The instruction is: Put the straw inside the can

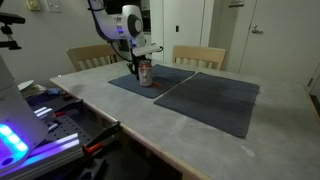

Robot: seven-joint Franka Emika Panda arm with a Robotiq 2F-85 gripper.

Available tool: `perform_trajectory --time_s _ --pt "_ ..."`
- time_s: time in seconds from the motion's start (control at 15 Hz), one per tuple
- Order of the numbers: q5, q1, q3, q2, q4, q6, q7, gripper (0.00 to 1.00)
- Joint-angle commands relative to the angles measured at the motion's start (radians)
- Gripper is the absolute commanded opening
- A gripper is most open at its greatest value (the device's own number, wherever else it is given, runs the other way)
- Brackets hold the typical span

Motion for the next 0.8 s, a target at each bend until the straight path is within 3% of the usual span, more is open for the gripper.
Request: perform_trajectory --time_s 0.0,0.27,0.47,0.6,0.67,0.73 --pt "0.020 -0.022 0.016 -0.021 0.007 -0.031 -0.043 0.44" --pt "0.020 -0.021 0.015 -0.027 0.022 -0.041 -0.054 0.26" --pt "0.028 -0.026 0.022 -0.017 0.035 -0.044 -0.067 0.21" --pt "0.033 -0.028 0.026 -0.011 0.037 -0.048 -0.075 0.25" --pt "0.035 -0.030 0.028 -0.009 0.037 -0.050 -0.078 0.37" --pt "0.038 -0.029 0.028 -0.010 0.035 -0.055 -0.079 0.40"
